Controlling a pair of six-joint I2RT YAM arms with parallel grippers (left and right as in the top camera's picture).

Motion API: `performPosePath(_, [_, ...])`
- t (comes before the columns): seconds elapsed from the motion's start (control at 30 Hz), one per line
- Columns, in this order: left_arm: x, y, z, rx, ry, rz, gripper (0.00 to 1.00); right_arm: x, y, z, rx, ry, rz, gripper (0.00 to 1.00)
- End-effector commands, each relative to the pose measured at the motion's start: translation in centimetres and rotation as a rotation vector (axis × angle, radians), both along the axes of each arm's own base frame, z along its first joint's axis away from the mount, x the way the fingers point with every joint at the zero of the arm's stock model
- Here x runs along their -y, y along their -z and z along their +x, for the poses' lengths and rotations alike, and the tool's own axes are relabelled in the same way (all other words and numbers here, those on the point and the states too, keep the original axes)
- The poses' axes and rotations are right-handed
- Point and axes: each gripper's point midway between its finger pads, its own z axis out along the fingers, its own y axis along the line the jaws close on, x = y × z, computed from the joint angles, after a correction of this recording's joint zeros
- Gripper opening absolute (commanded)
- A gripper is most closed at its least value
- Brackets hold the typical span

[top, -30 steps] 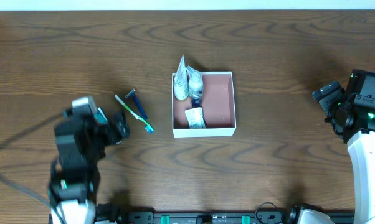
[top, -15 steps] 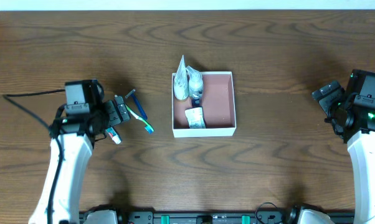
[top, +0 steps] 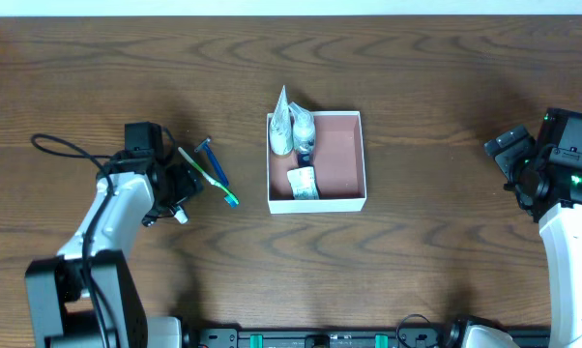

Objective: Pack container
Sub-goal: 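Reach the left gripper to the Colgate toothpaste tube and grasp it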

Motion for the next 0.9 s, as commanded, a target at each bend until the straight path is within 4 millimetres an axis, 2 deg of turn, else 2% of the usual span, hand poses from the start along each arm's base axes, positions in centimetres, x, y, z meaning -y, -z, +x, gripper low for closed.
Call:
performPosePath(0.0, [-0.6, 0.3, 0.2, -0.009, -0.031, 0.018, 0.83, 0.3, -0.3, 0.1, 0.002, -0.003, -0.011, 0.99])
performPosePath(0.17, [-0.7, 0.6, 0.2, -0.017, -0.032, 0.025, 0.63, 0.3, -0.3, 0.1, 0.002, -0.003, -0.011, 0.99])
performPosePath(0.6, [-2.5, 2.0, -0.5, -0.064, -0.083, 0.022, 0.62, 0.3, -0.3, 0.1, 0.002, -0.003, -0.011, 0.99])
performPosePath(0.77, [-2.5, 2.0, -0.6, -0.067, -0.080, 0.022, 0.41, 0.3, -0.3, 0.1, 0.002, -0.003, -0.011, 0.99])
performPosePath(0.87, [-2.5, 2.0, -0.6, -0.068, -0.081, 0.023, 0.36, 0.3, -0.3, 0.1, 0.002, -0.003, -0.011, 0.99])
